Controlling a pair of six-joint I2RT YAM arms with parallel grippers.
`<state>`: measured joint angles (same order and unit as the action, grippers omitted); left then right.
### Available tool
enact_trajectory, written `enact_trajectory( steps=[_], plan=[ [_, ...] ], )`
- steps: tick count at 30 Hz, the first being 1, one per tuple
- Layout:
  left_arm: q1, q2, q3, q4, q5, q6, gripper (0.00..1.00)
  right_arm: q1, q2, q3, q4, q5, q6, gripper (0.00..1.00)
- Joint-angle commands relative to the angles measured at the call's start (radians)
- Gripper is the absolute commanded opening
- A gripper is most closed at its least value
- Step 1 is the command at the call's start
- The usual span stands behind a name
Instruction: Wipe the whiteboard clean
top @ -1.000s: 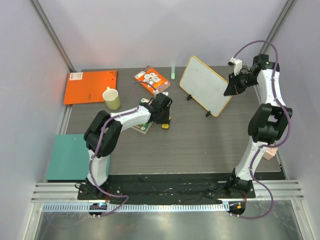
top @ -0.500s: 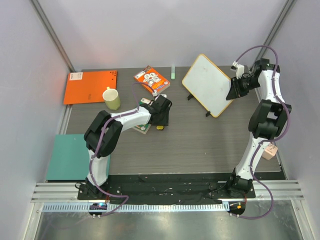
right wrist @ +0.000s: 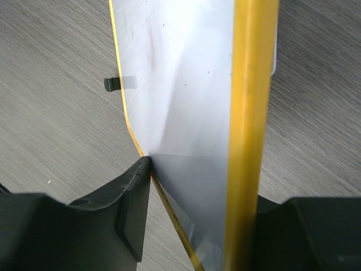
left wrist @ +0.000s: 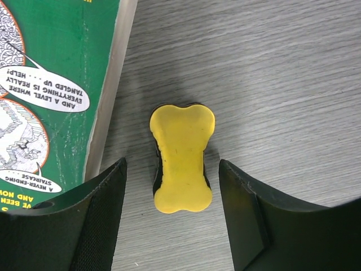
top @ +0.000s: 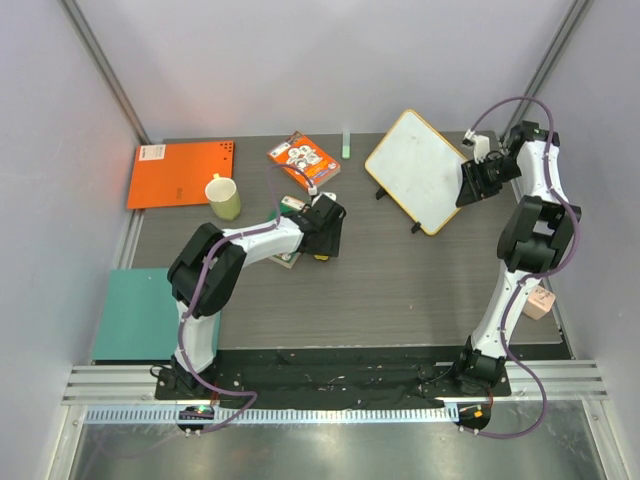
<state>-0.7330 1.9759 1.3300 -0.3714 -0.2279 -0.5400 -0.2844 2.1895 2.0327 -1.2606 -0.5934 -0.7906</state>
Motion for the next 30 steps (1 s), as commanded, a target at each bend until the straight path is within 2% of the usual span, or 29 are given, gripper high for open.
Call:
enact_trajectory(
  steps=[1, 2, 8, 18, 22, 23, 24, 30],
  plan=[
    [-0.008, 0.021, 0.009, -0.035, -0.036, 0.014, 0.66, 0.034, 0.033, -0.012, -0.247, 0.089, -0.068, 0.45],
    [-0.011, 0.023, 0.008, -0.037, -0.037, 0.012, 0.66, 0.036, 0.021, -0.015, -0.246, 0.087, -0.073, 0.48],
    [-0.014, -0.006, -0.058, 0.06, 0.022, 0.035, 0.86, 0.034, -0.013, -0.008, -0.247, 0.05, -0.078, 0.63],
    [-0.016, -0.005, -0.055, 0.068, 0.033, 0.057, 0.9, 0.03, -0.027, 0.061, -0.247, 0.059, -0.058, 0.73],
    [-0.014, -0.023, -0.052, 0.069, 0.007, 0.069, 0.92, 0.008, -0.065, 0.021, -0.246, 0.063, -0.078, 0.85],
    [-0.014, -0.029, -0.051, 0.065, -0.001, 0.069, 0.99, 0.004, -0.079, 0.014, -0.247, 0.06, -0.081, 0.86],
    [-0.014, -0.031, -0.049, 0.062, -0.004, 0.071, 1.0, -0.01, -0.085, -0.002, -0.246, 0.06, -0.081, 0.94],
    [-0.006, -0.11, -0.038, 0.063, -0.002, 0.089, 1.0, -0.059, -0.158, -0.075, -0.246, 0.06, -0.105, 1.0]
  ],
)
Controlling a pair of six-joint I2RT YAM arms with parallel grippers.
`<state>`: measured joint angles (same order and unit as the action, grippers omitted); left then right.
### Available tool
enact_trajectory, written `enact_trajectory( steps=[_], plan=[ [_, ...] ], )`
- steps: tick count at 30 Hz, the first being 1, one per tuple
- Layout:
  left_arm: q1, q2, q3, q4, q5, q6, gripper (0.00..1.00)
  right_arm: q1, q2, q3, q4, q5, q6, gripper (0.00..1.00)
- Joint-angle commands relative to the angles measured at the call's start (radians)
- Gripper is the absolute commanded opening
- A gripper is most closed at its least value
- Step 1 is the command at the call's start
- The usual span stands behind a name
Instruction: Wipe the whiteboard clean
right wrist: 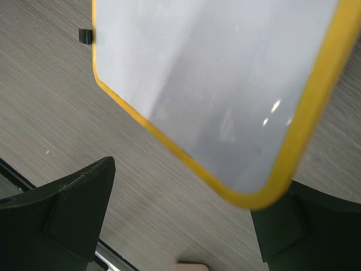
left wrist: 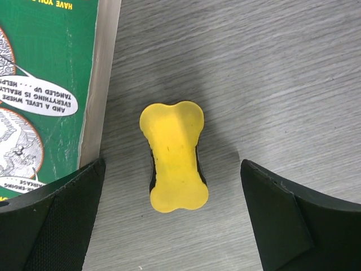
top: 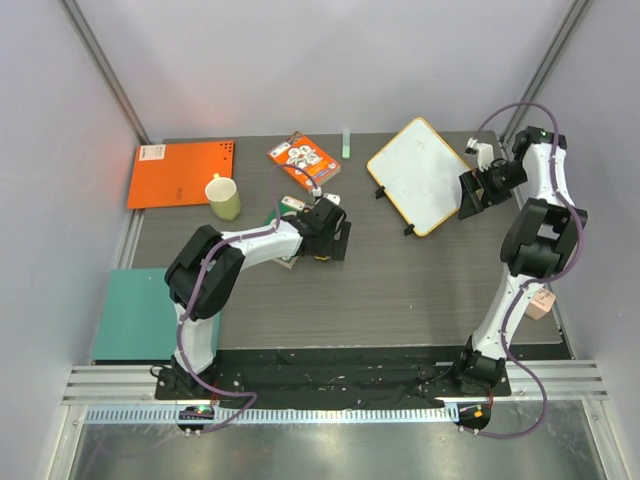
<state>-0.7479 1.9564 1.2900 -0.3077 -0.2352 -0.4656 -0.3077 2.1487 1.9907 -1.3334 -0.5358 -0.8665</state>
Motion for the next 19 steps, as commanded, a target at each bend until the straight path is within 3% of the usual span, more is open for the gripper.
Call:
enact_trajectory(
  steps=[1, 4, 8, 13, 19],
  plan=[
    [0.016, -0.102, 0.002, 0.005, 0.025, 0.007, 1.0, -0.053, -0.125, -0.041, -0.171, 0.003, -0.029, 1.0],
    [0.048, -0.146, 0.023, -0.027, 0.089, -0.037, 1.0, -0.083, -0.164, -0.067, -0.173, -0.021, -0.026, 1.0],
    [0.053, -0.215, 0.048, -0.097, 0.057, 0.005, 1.0, -0.106, -0.246, -0.111, -0.118, -0.094, 0.024, 1.0],
    [0.064, -0.356, 0.022, -0.145, 0.02, 0.053, 1.0, -0.11, -0.499, -0.332, 0.325, -0.076, 0.346, 1.0],
    [0.186, -0.514, -0.066, -0.134, 0.163, 0.029, 1.0, -0.105, -0.782, -0.734, 0.92, -0.099, 0.732, 1.0]
  ],
)
